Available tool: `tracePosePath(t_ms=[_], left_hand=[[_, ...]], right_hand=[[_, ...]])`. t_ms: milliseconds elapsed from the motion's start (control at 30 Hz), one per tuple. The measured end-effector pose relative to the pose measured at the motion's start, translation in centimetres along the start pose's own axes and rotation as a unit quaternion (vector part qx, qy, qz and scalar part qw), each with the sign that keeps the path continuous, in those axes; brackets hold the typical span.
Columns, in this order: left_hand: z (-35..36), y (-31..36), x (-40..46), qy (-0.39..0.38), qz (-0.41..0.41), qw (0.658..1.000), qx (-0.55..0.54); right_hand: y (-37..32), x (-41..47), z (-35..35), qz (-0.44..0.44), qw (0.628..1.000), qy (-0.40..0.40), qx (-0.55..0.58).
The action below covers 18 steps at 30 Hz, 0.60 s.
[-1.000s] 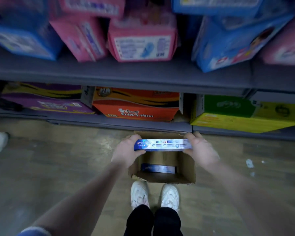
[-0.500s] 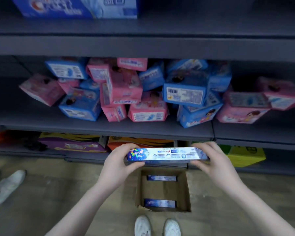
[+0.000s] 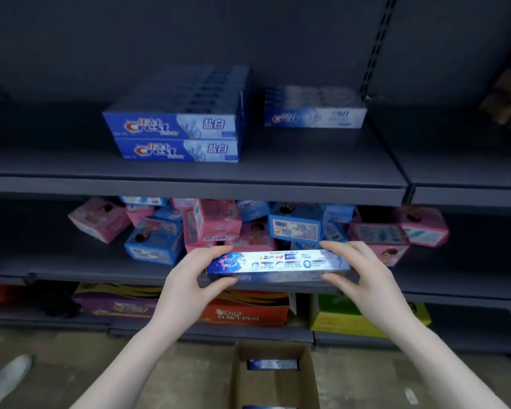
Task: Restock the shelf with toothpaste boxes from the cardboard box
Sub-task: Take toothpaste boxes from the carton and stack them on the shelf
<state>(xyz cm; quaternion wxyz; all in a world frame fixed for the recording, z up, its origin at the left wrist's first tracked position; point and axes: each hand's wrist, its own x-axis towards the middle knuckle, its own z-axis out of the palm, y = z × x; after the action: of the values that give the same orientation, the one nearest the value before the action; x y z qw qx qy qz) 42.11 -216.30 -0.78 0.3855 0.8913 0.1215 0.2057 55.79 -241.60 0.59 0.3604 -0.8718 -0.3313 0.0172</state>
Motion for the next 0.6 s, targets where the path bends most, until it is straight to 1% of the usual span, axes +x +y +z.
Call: tracePosePath(t_ms=[167,333,400,600], left_hand=[[-1.6,3.0,1.6,0.033,0.065,0.997,-0.002],[-2.3,5.2,3.3,0.054,0.091,0.994,-0.001],[-2.3,6.0,4.2,0.056,0.095,0.994,0.001],[-1.7,8.3,6.9,0.068,0.112,0.991,-0.004]], right_hand=[[-1.2,0.7,-3.2,-0.078,0.994,0.065,-0.031],[-1.6,1.8,-5.8,-0.104,0.989,0.1,-0.024],[-1.8,2.4,-6.7,-0.104,0.988,0.107,-0.037],[-1.6,4.3,-9.1,-0.082,0.989,0.122,-0.025]])
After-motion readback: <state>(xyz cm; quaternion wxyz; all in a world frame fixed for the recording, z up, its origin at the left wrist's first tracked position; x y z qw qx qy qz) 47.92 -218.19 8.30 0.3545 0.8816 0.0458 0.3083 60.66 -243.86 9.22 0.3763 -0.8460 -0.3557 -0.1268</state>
